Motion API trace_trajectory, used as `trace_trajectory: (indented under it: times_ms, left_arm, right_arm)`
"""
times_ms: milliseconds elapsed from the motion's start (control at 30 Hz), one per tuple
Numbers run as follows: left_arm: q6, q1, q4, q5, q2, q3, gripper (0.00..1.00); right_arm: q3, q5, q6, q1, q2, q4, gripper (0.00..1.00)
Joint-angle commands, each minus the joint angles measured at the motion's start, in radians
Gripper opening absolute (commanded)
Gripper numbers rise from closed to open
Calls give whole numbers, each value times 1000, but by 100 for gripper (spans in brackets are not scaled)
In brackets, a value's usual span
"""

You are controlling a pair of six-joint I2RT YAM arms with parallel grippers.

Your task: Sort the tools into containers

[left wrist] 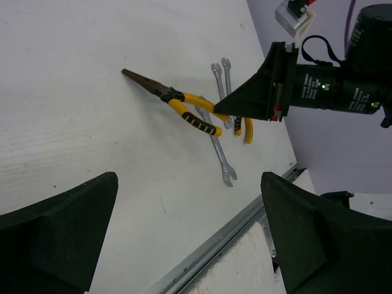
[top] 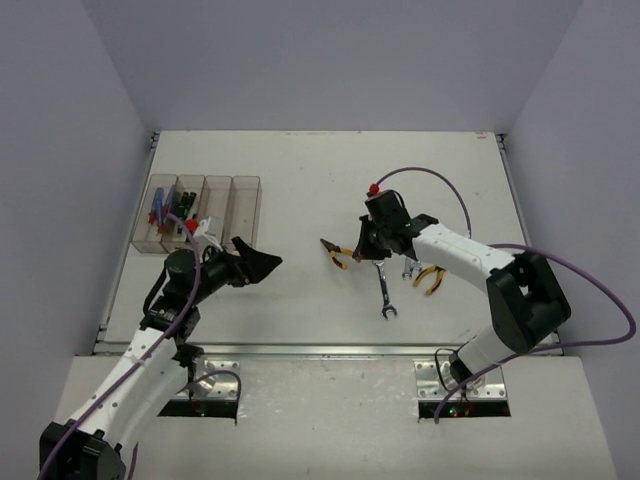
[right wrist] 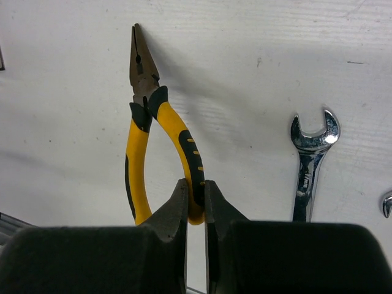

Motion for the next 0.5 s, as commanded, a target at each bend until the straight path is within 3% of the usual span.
trace_trajectory:
  times_ms: [0, 233, 467]
  left_arm:
    - [-3, -26, 57, -44, -44, 46, 100]
    - [43, -26, -31, -104, -79, 100, 100]
    - [147, -26, -221, -183, -126, 237, 100]
  right_arm:
    - [9, -30, -33, 1, 41, 39, 0]
    - [-50, -36, -36, 2, 29, 61, 0]
    - [-36, 47, -140, 60, 133, 11, 2]
